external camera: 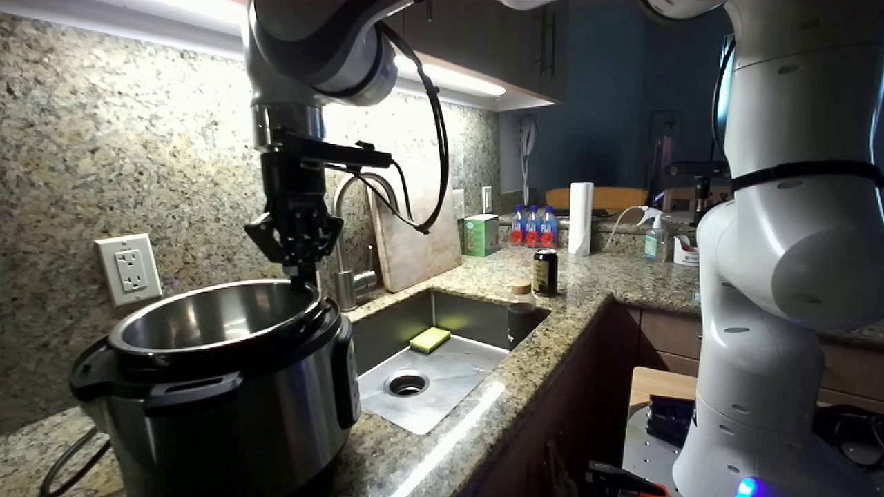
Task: Remove the metal bowl from the cooker and put it in the sink
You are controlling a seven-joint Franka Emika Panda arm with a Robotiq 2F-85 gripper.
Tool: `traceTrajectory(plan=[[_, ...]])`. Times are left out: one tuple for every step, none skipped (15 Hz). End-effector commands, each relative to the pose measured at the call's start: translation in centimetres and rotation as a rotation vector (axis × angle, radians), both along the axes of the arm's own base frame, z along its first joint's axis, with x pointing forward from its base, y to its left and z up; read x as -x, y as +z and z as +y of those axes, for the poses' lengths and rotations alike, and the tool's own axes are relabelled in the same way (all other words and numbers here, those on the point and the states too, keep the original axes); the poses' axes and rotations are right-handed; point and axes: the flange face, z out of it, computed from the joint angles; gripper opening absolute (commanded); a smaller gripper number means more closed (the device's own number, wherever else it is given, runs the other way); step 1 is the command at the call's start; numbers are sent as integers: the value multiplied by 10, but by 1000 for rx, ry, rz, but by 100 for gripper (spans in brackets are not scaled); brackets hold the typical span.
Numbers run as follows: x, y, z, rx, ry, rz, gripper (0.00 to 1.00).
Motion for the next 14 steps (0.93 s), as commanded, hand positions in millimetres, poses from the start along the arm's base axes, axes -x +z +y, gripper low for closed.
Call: traceTrajectory(plan=[[13,10,25,-30,28,-4,10],[15,14,27,-28,32,-12,10],[17,16,29,-26,37,-14,10],[19,19,31,-24,41,-20,10],[20,22,32,-23,42,-24,10],[22,25,33,-22,44,-28,10],[24,28,34,-22,45,-33,10],[25,32,35,-21,45,-39,10],[27,34,37,-24,47,-41,10],[29,37,38,-25,45,-47,10],[30,39,39,-28,46,-50,10],[31,42,40,-35,45,-54,11],[32,46,40,-37,41,-62,11],[34,50,40,-43,43,-67,10]])
